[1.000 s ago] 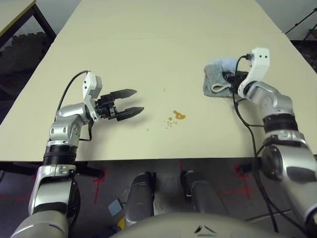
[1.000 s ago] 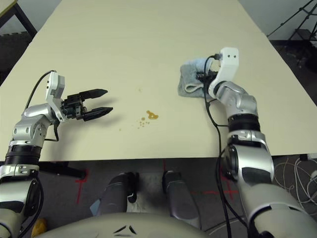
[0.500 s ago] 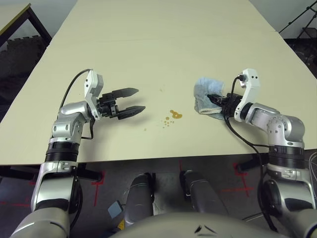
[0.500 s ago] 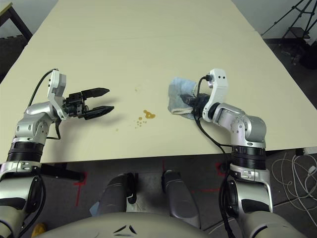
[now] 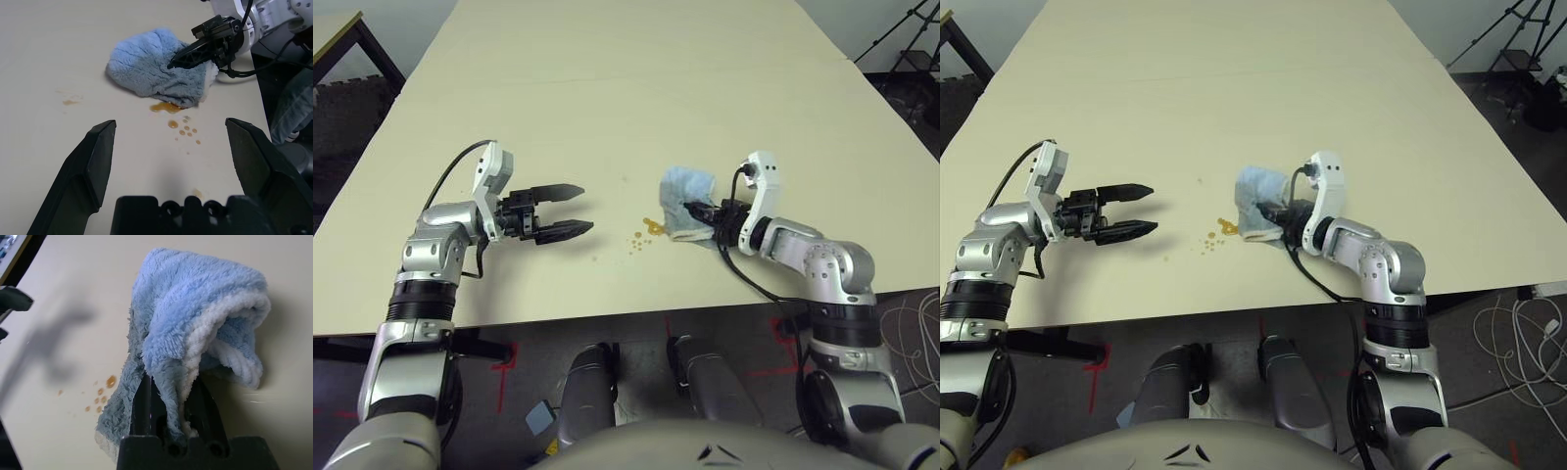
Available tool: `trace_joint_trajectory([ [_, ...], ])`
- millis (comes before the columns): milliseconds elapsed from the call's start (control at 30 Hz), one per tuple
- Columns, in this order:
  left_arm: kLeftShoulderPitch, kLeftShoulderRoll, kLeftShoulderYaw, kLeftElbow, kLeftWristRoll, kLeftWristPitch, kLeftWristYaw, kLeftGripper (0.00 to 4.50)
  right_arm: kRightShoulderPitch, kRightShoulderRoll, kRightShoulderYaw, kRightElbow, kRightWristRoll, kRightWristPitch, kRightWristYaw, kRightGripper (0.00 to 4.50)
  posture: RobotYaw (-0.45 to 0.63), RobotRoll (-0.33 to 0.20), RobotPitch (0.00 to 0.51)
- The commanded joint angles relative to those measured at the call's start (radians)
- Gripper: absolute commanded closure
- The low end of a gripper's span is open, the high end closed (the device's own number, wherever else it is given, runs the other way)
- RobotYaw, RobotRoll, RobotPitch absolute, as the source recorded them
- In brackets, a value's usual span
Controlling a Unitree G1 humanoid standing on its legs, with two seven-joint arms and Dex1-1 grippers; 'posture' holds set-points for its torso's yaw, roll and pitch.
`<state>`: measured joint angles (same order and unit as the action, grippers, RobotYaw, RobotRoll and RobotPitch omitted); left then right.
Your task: Wipe the water off the table with a rag.
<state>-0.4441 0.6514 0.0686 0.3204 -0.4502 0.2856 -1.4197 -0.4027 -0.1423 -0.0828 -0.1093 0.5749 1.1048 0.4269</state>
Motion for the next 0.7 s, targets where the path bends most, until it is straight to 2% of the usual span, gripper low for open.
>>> trace_joint_trajectory([
  [33,0.022,0.013,0.015,-0.04,-0.02,0.013,0.005,0.0,0.039,-0.002,0.099,0.015,0.029,0.088,0.041,4.5,-0.14,0.0,0.192],
  [267,0.054,0.02,0.023,-0.094,-0.045,0.04,0.011,0.0,0.036,-0.023,0.213,0.016,0.056,0.122,0.12,4.5,-0.13,0.0,0.205],
  [700,0.071,0.02,0.025,-0.122,-0.057,0.052,0.026,0.0,-0.01,-0.027,0.34,0.084,0.023,0.086,0.207,4.5,-0.13,0.0,0.203],
])
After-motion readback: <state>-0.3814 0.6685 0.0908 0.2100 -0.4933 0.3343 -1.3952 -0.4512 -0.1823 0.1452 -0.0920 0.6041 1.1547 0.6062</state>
